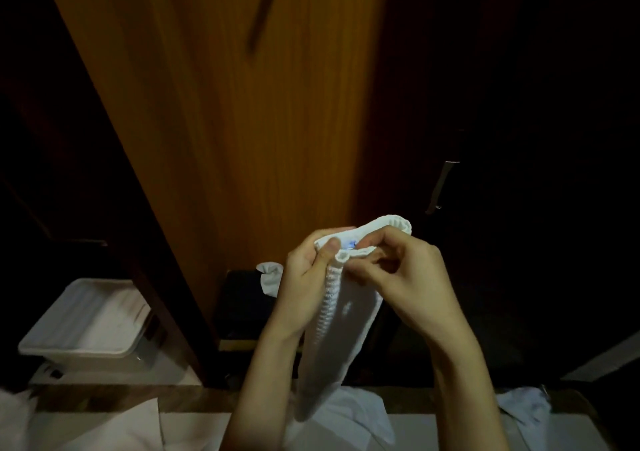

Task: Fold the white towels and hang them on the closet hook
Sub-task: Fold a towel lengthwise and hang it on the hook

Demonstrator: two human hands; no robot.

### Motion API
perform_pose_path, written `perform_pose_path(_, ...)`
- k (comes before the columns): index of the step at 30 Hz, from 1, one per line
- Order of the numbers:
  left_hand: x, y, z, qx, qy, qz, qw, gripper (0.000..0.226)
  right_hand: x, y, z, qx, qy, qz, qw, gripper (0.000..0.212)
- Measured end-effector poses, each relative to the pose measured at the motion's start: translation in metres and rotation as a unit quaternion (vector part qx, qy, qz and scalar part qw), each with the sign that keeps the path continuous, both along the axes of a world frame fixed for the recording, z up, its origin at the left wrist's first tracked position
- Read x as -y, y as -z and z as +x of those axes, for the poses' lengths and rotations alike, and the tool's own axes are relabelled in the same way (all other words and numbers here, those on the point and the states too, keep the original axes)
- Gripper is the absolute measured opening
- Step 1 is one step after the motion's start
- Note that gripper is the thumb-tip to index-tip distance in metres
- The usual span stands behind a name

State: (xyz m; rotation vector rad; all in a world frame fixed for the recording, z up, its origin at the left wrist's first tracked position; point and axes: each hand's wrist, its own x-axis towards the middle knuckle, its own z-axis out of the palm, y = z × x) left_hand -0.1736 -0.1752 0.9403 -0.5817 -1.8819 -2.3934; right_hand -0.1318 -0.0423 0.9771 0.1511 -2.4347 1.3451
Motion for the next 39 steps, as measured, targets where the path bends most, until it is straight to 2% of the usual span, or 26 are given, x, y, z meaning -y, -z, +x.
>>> perform_pose_path(7, -0.013, -0.007, 0.010, 0.024, 0.018, 0.027, 0.999, 0.027, -0.003, -0.010, 0.010, -0.060, 0.075, 0.115, 0.989, 0.014)
perform_pose_path(10, -0.020, -0.012, 0.016, 0.047, 0.021, 0.032, 0.998, 0.040, -0.003, -0.015, 0.012, -0.073, 0.086, 0.161, 0.981, 0.015)
perform_pose_path(13, -0.019, -0.019, 0.017, 0.048, 0.016, -0.013, 0.999, 0.054, -0.002, -0.020, 0.014, -0.091, 0.091, 0.193, 0.973, 0.015)
perform_pose_path(16, -0.017, -0.023, 0.020, -0.001, 0.057, -0.022, 0.998, 0.040, -0.002, -0.022, 0.019, -0.104, 0.107, 0.165, 0.975, 0.018)
perform_pose_path(19, -0.016, -0.019, 0.022, -0.009, 0.052, -0.033, 0.998, 0.021, 0.001, -0.021, 0.023, -0.082, 0.121, 0.139, 0.980, 0.014)
perform_pose_path(23, -0.017, -0.014, 0.023, -0.023, 0.017, -0.045, 0.999, 0.021, 0.004, -0.018, 0.021, -0.072, 0.156, 0.105, 0.980, 0.015)
perform_pose_path(28, 0.000, -0.013, 0.008, -0.016, 0.003, -0.066, 0.998, 0.016, -0.016, -0.021, 0.009, -0.019, 0.172, 0.291, 0.941, 0.051)
perform_pose_path(30, 0.008, -0.014, 0.000, -0.012, -0.017, -0.061, 0.998, 0.015, -0.030, -0.030, 0.003, 0.036, 0.127, 0.340, 0.931, 0.054)
perform_pose_path(33, 0.016, -0.019, -0.010, -0.039, -0.060, -0.100, 0.992, 0.018, -0.040, -0.050, -0.009, 0.093, -0.026, 0.287, 0.953, 0.042)
perform_pose_path(34, 0.019, -0.020, -0.013, -0.067, -0.082, -0.131, 0.986, 0.021, -0.038, -0.054, -0.010, 0.084, -0.053, 0.266, 0.959, 0.040)
perform_pose_path(37, 0.031, -0.032, -0.024, -0.185, -0.166, -0.205, 0.947, 0.039, -0.024, -0.051, -0.004, -0.034, -0.045, 0.239, 0.969, 0.034)
perform_pose_path(39, 0.037, -0.043, -0.030, -0.245, -0.202, -0.213, 0.924, 0.050, -0.015, -0.044, -0.002, -0.099, -0.047, 0.165, 0.980, 0.033)
